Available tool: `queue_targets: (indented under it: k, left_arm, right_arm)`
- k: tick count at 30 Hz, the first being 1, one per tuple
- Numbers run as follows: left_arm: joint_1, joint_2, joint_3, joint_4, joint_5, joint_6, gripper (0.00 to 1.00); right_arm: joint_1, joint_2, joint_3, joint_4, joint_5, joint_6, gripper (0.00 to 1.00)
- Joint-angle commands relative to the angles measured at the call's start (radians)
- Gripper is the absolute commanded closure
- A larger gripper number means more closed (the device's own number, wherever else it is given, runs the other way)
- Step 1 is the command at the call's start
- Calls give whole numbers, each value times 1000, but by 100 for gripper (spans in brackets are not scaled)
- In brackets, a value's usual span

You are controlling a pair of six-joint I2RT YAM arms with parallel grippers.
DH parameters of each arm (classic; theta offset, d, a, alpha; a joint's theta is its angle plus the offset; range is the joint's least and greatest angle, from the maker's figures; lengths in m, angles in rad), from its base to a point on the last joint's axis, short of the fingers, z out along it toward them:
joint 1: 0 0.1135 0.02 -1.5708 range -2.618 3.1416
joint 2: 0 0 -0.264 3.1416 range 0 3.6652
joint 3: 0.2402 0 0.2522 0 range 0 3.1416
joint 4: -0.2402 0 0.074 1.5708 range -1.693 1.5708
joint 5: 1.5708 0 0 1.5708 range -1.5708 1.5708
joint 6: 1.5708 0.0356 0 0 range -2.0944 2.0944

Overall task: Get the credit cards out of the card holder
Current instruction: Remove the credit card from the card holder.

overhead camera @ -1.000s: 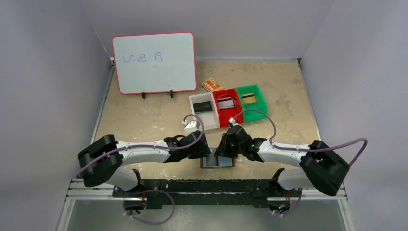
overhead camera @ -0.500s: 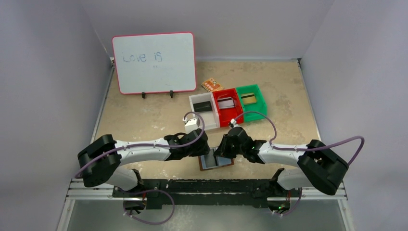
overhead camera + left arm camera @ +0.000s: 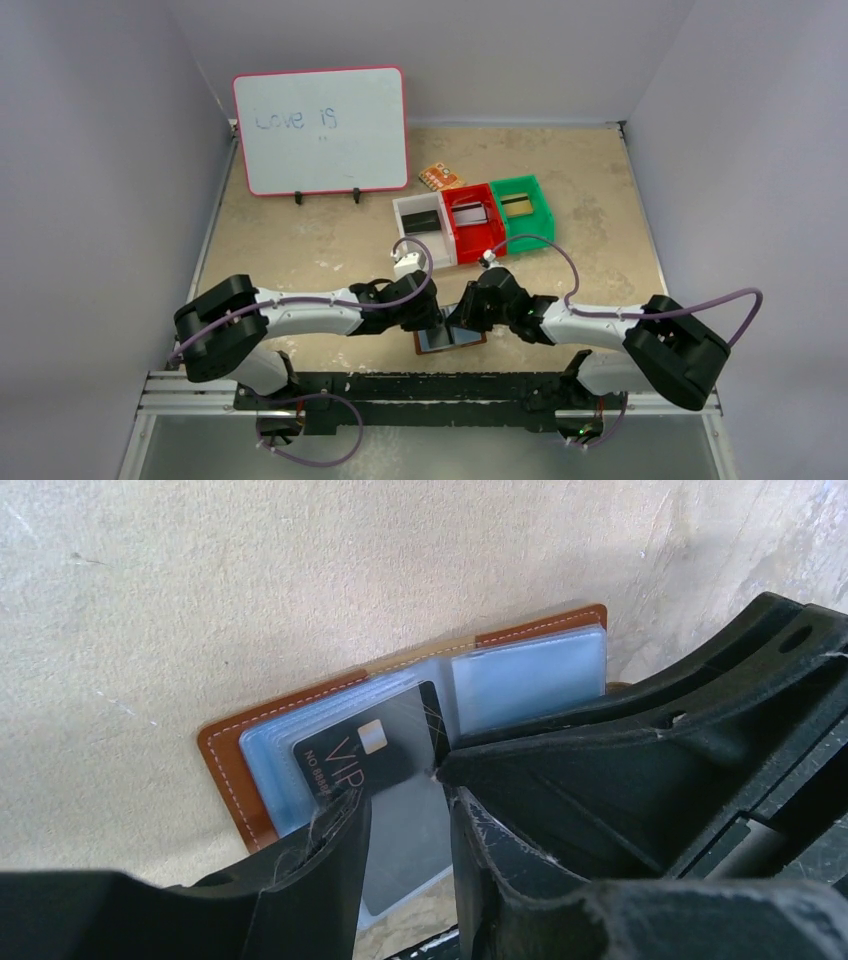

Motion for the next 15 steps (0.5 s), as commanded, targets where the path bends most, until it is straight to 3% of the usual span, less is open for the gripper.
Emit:
queue_targets:
  k: [1, 15]
  left_arm:
    - [-9, 30, 19, -17, -19, -5, 65]
    - [-16, -49, 18, -112, -83, 8, 59]
  right_arm:
    - [-4, -12, -30, -8, -4, 9, 78]
    - [-4, 4, -43, 19, -6, 25, 79]
